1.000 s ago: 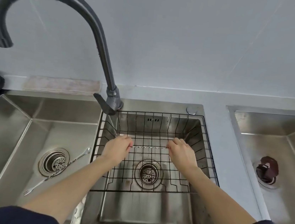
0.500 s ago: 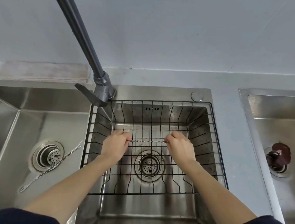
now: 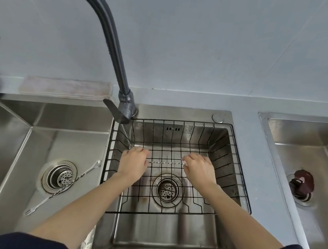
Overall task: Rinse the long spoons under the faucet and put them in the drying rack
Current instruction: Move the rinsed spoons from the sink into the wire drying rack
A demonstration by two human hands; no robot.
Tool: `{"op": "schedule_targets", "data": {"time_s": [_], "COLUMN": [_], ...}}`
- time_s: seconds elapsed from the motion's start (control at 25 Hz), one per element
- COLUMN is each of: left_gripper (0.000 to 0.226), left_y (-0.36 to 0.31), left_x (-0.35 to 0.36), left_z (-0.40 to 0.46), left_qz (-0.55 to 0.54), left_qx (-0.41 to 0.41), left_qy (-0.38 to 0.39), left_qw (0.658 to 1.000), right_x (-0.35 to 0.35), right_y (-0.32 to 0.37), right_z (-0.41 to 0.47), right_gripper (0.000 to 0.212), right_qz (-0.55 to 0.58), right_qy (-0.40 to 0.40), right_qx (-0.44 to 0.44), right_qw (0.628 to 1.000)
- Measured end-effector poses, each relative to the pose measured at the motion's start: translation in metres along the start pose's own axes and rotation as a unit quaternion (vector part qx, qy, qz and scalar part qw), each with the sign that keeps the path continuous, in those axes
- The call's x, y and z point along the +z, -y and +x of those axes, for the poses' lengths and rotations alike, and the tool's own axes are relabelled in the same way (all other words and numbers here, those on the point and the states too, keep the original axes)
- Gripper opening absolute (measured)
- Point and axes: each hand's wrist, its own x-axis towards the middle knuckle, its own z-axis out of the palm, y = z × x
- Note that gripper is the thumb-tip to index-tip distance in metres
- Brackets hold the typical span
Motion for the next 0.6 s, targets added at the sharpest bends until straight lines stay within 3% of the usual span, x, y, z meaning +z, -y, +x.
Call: {"op": "schedule_targets", "data": {"time_s": [0.28,0.6], "left_gripper": [0.034,0.037], "left_y": [0.012,0.080], "left_x": [-0.032,-0.063], "left_z": [-0.034,-0.074], "left_qz": [-0.012,0.016], "left_qx": [0.036,0.032], "left_qy": [-0.069,-0.098], "left_qw": [0.997,0.995], "right_x": [-0.030,-0.046], "right_y": [0.042,0.126], "right_z": [-0.026,-0.038], "right_gripper": [0.031,0.037], "right_qz": [-0.001,0.025], "right_qy": [-0.039,-0.095], "right_qx": [-0.023,-0.067], "right_qw": [0.999,0.993]}}
